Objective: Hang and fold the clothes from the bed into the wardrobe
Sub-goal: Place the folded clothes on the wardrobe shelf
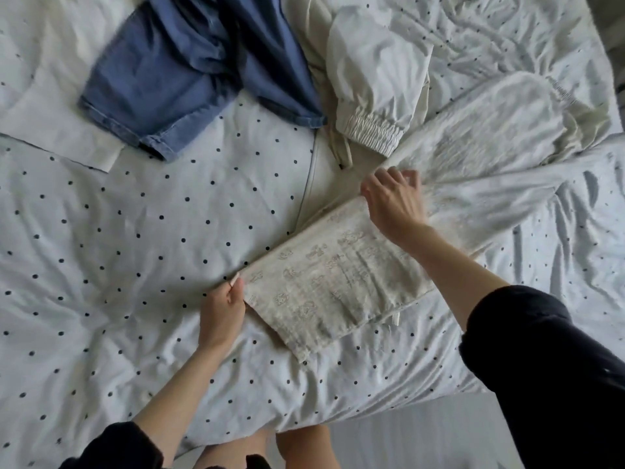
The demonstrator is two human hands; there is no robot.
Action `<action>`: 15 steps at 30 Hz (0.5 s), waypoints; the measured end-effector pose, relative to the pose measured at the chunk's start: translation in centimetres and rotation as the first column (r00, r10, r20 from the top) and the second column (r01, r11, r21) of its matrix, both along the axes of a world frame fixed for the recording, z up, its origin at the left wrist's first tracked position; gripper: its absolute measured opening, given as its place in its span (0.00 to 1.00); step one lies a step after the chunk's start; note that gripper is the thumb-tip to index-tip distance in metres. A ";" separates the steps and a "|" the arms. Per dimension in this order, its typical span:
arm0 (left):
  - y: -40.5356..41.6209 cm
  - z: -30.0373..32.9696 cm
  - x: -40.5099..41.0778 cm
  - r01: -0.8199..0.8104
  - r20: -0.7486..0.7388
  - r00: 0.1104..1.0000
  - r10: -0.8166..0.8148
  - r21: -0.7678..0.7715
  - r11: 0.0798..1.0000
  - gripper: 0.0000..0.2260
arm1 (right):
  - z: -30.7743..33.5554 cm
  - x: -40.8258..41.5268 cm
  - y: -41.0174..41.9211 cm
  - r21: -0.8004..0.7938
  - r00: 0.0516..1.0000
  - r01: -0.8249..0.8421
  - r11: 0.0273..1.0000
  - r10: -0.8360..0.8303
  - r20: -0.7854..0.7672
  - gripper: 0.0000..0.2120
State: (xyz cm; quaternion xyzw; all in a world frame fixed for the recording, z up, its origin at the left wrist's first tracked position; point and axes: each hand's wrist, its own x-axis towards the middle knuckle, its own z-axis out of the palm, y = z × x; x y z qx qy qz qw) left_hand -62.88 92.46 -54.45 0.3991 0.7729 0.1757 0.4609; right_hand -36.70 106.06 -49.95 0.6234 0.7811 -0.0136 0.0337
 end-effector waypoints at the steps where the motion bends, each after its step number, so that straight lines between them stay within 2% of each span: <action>1: 0.1 -0.2 0.0 -0.024 -0.007 1.000 0.024 -0.011 1.000 0.15 | -0.5 -0.4 0.5 -0.009 1.000 -0.014 1.000 0.014 -0.004 0.06; 3: 0.5 -0.4 0.3 -0.048 -0.032 0.998 0.047 -0.027 0.998 0.14 | -1.3 -0.5 0.9 -0.042 1.000 -0.015 0.999 0.014 -0.013 0.08; 6: 1.1 -0.9 0.7 -0.047 -0.107 0.993 0.043 -0.034 0.998 0.19 | -2.2 0.4 1.0 -0.080 0.998 -0.036 0.996 0.032 -0.045 0.11; 10: 0.9 -0.6 1.2 -0.149 -0.302 0.944 0.132 -0.032 0.988 0.11 | -2.0 1.9 0.6 0.006 0.990 -0.061 0.998 0.061 -0.126 0.14; 13: 0.9 1.1 3.4 -0.163 -0.447 0.876 0.178 0.071 0.984 0.12 | -1.1 5.2 0.4 0.094 0.987 -0.050 0.994 0.064 -0.150 0.10; 15: 1.6 2.4 7.1 -0.088 -0.463 0.870 0.169 0.192 0.978 0.11 | 0.0 9.1 0.5 0.110 0.985 -0.058 0.992 0.075 -0.158 0.10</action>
